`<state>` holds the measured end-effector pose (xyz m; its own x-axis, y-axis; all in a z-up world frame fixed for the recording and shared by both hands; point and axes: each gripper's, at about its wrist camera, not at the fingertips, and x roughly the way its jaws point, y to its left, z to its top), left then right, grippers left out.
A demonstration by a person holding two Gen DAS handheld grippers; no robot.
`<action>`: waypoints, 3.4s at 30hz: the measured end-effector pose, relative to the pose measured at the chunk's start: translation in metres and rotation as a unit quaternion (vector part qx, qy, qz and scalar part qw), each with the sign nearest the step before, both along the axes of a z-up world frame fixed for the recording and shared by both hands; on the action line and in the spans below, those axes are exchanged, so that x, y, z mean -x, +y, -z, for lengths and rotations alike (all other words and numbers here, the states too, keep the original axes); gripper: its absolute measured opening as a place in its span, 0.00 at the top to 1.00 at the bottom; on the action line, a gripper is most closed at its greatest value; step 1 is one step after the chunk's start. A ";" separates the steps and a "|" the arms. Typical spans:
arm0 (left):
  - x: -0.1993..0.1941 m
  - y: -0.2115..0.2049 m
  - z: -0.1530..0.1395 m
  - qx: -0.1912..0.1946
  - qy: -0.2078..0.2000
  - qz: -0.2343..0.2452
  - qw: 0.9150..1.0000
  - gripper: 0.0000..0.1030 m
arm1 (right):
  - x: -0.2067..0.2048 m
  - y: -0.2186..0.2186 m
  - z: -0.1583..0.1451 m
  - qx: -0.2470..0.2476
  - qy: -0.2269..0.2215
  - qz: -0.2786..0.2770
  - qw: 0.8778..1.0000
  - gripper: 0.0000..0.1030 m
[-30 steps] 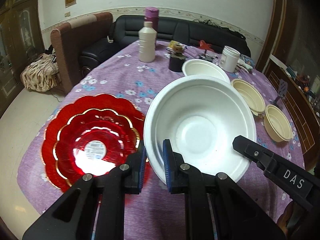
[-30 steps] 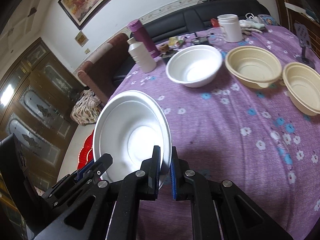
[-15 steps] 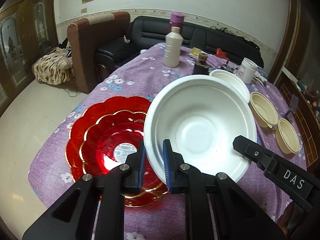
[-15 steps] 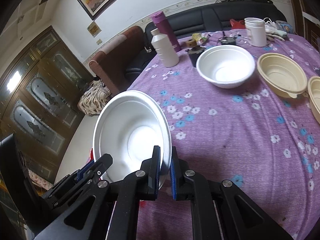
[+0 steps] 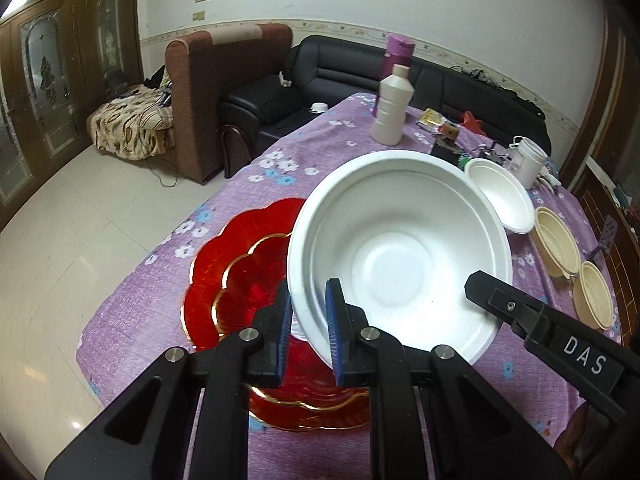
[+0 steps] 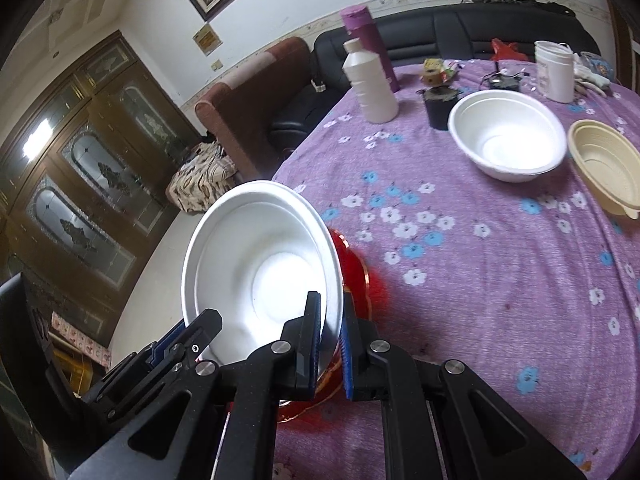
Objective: Organize plates and bowls
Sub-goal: 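Lift the white foam bowl and carry it toward the red plate stack, then lower the held white foam bowl with both grippers onto the red plates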
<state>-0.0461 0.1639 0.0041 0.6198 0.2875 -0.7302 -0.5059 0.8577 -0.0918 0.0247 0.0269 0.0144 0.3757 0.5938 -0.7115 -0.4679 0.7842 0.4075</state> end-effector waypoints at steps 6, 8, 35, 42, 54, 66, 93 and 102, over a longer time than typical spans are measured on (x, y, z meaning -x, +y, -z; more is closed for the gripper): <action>0.003 0.012 0.011 0.003 0.012 -0.010 1.000 0.86 | 0.005 0.021 0.008 0.028 -0.009 -0.014 0.999 0.92; 0.003 0.016 0.013 0.004 0.016 -0.013 1.000 0.86 | 0.006 0.026 0.011 0.035 -0.009 -0.018 0.999 0.92; 0.002 0.031 0.033 0.015 0.044 -0.023 0.999 0.86 | 0.011 0.053 0.029 0.084 -0.013 -0.039 0.996 0.91; 0.000 0.032 0.037 0.018 0.049 -0.024 0.998 0.86 | 0.011 0.055 0.032 0.091 -0.012 -0.041 0.995 0.91; 0.002 0.033 0.038 0.018 0.049 -0.026 0.998 0.86 | 0.011 0.060 0.034 0.098 -0.013 -0.045 0.994 0.90; 0.000 0.034 0.039 0.017 0.055 -0.030 0.998 0.86 | 0.009 0.063 0.037 0.101 -0.010 -0.050 0.994 0.90; 0.001 0.038 0.043 0.025 0.064 -0.037 0.997 0.86 | 0.003 0.069 0.047 0.104 0.000 -0.056 0.993 0.88; -0.002 0.037 0.040 0.027 0.062 -0.034 0.997 0.86 | 0.003 0.067 0.046 0.103 0.001 -0.052 0.993 0.85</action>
